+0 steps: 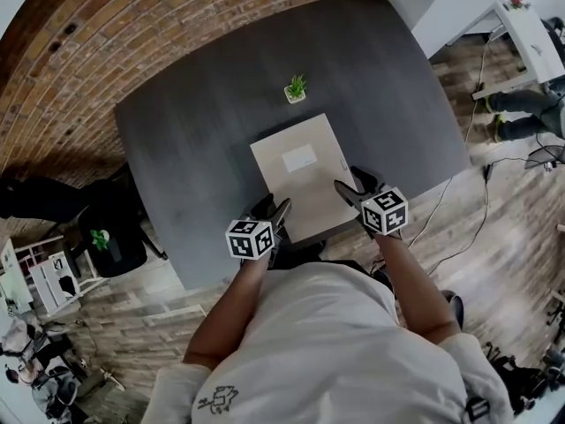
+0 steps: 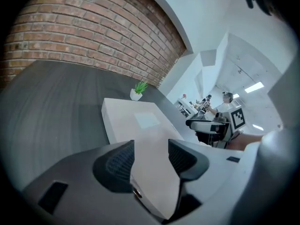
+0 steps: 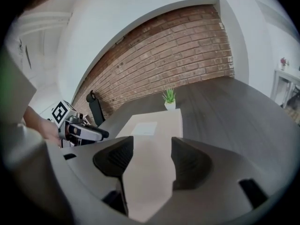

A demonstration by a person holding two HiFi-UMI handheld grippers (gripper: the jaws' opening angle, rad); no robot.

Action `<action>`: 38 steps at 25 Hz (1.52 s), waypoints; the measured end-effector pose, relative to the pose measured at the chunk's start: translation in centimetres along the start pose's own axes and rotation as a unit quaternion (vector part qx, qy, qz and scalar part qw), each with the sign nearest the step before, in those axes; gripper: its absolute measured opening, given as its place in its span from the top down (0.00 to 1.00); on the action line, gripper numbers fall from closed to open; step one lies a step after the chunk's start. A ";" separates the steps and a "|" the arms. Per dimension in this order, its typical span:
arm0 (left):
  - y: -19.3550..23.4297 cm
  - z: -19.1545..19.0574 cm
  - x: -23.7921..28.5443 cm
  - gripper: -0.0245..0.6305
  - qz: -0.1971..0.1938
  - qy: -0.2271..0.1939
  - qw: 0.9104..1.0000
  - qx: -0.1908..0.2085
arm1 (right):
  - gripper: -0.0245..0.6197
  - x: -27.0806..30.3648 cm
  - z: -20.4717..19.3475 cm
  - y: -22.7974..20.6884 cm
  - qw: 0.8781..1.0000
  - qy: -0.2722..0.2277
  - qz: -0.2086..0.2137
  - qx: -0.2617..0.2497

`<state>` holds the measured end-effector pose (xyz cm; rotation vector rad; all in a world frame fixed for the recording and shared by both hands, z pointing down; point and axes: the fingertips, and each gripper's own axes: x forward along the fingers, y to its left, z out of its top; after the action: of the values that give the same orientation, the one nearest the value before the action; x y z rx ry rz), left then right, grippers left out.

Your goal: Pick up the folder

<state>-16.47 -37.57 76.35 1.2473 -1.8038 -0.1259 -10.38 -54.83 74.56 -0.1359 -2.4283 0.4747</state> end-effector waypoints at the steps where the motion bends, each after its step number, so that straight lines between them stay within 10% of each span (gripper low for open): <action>1: 0.2 -0.2 0.2 0.60 -0.001 0.003 1.000 -0.007 | 0.56 0.4 -0.4 -0.4 1.000 0.007 -0.002 0.005; 15: 2.5 -1.4 1.6 0.60 0.002 0.024 0.997 -0.075 | 0.51 3.4 -3.5 -3.2 0.994 0.076 -0.002 0.075; 38: 2.5 -1.7 1.5 0.58 0.034 0.021 0.998 -0.042 | 0.52 4.7 -5.1 -3.5 0.991 0.106 -0.010 0.075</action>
<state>-17.06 -36.91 79.60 1.1215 -1.7852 -0.1346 -10.81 -55.51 82.24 -0.0911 -2.1753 0.6004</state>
